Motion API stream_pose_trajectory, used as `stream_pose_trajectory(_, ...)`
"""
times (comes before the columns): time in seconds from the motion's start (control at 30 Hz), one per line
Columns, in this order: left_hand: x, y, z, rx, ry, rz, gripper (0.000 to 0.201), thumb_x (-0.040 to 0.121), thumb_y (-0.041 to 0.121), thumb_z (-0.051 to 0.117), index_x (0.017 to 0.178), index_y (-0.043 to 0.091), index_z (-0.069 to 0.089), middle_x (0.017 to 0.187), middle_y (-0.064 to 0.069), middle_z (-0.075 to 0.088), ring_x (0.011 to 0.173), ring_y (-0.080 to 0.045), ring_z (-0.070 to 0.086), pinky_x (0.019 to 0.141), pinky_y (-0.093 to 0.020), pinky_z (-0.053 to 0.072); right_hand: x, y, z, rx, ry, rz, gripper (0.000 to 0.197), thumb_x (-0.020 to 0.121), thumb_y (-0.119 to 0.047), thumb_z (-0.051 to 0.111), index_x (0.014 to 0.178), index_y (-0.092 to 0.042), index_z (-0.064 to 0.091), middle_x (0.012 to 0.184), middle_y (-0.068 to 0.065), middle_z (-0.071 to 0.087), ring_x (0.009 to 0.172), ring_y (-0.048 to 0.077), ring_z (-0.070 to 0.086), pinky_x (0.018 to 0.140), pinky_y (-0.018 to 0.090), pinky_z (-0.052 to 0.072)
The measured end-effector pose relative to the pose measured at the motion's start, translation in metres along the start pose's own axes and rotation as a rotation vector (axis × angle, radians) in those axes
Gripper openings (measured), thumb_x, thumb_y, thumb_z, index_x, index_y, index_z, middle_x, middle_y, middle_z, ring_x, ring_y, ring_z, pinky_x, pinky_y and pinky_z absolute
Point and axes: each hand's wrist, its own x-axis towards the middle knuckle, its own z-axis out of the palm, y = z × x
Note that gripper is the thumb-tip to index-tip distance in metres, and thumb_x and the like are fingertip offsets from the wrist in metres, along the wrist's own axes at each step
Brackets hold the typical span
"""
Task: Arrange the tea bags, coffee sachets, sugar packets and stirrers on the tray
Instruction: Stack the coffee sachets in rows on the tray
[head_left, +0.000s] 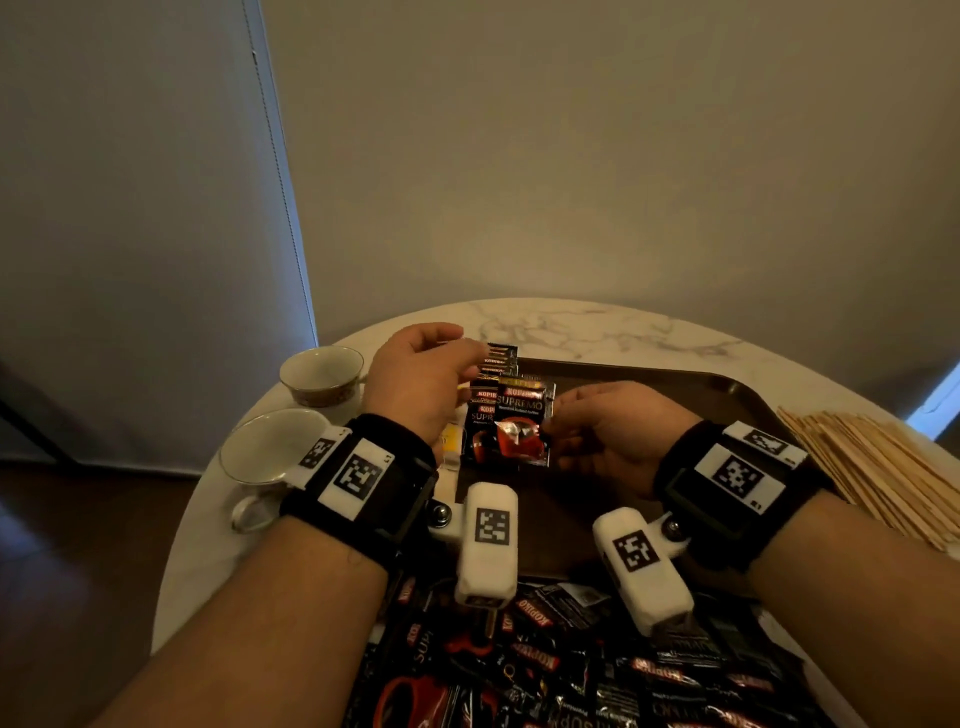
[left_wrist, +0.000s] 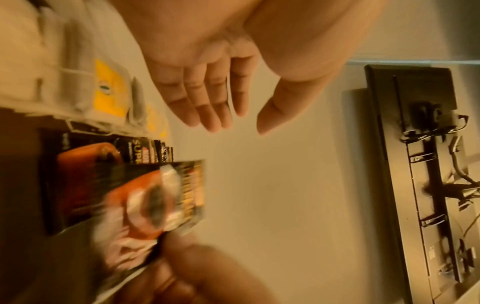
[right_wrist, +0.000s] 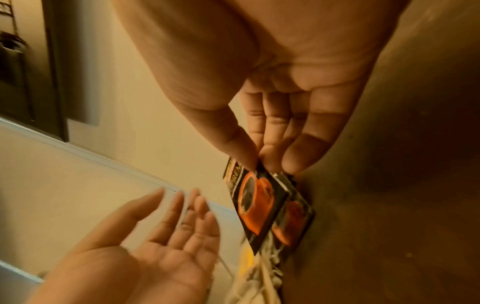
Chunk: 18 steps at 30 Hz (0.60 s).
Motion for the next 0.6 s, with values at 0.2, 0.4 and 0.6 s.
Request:
stream_pose_trajectory(0.2, 0.005, 0.005, -0.005, -0.026, 0.121, 0.055, 0.015, 0.088, 0.009, 0.072, 0.098, 0.019, 0.068, 0.090, -0.003, 0.068, 0.082, -0.018, 0.063, 0.083, -0.041, 0.059, 0.015, 0.008, 0.009, -0.052, 0.050, 0.140, 0.012, 0.088, 0.007, 0.067, 0.098, 0.002, 0.071, 0.090, 0.018, 0.071, 0.076, 0.024, 0.069, 0.069, 0.035, 0.059)
stream_pose_trajectory(0.4, 0.005, 0.004, -0.007, -0.014, 0.119, 0.035, 0.015, 0.088, 0.008, 0.072, 0.092, 0.021, 0.067, 0.083, -0.001, 0.066, 0.073, -0.017, 0.060, 0.077, -0.038, 0.057, 0.018, 0.001, 0.020, -0.155, 0.055, 0.180, 0.014, 0.091, 0.001, 0.069, 0.104, 0.001, 0.072, 0.097, 0.018, 0.075, 0.082, 0.024, 0.072, 0.077, 0.036, 0.062)
stream_pose_trajectory(0.6, 0.005, 0.008, -0.008, -0.042, 0.122, 0.031, 0.015, 0.089, 0.005, 0.070, 0.092, 0.020, 0.066, 0.082, 0.000, 0.064, 0.070, -0.015, 0.057, 0.074, -0.035, 0.054, 0.019, -0.002, 0.024, -0.164, 0.039, 0.201, 0.011, 0.094, -0.002, 0.066, 0.104, -0.001, 0.072, 0.101, 0.017, 0.074, 0.085, 0.024, 0.071, 0.078, 0.034, 0.061)
